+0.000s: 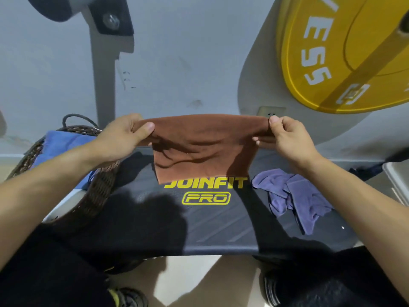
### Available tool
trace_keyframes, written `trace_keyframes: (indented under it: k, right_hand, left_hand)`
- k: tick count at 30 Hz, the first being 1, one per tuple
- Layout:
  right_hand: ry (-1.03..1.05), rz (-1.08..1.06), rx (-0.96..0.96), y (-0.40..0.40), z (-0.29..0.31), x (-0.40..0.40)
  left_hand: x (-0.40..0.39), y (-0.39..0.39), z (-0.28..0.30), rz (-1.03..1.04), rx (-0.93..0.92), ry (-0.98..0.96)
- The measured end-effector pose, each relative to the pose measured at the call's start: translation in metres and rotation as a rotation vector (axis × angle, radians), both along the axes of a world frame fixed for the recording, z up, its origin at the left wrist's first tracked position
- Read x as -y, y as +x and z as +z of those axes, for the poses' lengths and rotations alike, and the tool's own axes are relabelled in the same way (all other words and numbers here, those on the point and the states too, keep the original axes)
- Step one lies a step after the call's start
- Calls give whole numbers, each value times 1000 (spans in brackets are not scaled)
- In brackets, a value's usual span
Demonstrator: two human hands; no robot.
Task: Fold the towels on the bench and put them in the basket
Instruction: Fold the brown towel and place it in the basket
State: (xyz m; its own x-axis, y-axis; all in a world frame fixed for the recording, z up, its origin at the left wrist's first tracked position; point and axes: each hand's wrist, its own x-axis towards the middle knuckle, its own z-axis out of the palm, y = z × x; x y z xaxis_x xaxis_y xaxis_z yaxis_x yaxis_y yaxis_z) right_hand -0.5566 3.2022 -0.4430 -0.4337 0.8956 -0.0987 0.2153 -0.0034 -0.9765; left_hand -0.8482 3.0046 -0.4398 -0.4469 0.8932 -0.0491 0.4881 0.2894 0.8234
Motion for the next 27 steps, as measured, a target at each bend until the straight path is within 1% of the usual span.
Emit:
trace_keyframes:
  k: [1, 3, 4, 6, 9, 11, 13, 15, 17, 18, 20, 21, 23, 25, 26, 27]
  right_hand:
    - [26, -16, 0, 3, 0, -2]
    - [69, -16, 17, 11, -1, -6]
    - [96, -1, 50, 16, -2, -7]
    - [145, 53, 154, 27, -7, -5]
    - [105, 220, 312, 42, -18, 2]
    - [38, 379, 463, 50, -28, 12]
    - [-52, 520, 569, 57, -40, 24]
    - [-119, 649, 668, 65, -55, 36]
    - [-268, 760, 712, 72, -69, 46]
    - [-350, 814, 739, 74, -73, 49]
    - [-438, 899, 823, 73, -79, 49]
    - [-451, 910, 840, 71, -80, 47]
    - [-399, 826, 824, 64, -82, 42]
    - [-263, 638, 803, 55, -84, 34]
    - [-225, 549, 781, 50, -86, 29]
    - [-230, 482, 743, 44, -89, 26]
  left_hand:
    - [-2, -1, 0, 29, -130, 41]
    - [-2, -1, 2, 61, -281, 107]
    - [0, -1, 2, 39, -338, 108]
    - [7, -2, -2, -98, -381, 41]
    - [22, -2, -20, -328, -373, -152]
    - [30, 3, -36, -440, -364, -304]
    - [36, 11, -50, -569, -352, -459]
    - [42, 19, -62, -691, -386, -607]
    - [46, 25, -73, -753, -369, -741]
    - [47, 28, -77, -767, -311, -809]
    - [46, 29, -82, -745, -119, -894]
    - [43, 26, -84, -710, -58, -882]
    - [34, 17, -86, -617, -75, -772]
    - [23, 6, -93, -484, -171, -645]
    - [19, 1, -97, -394, -198, -588]
    - [15, -2, -103, -299, -181, -536]
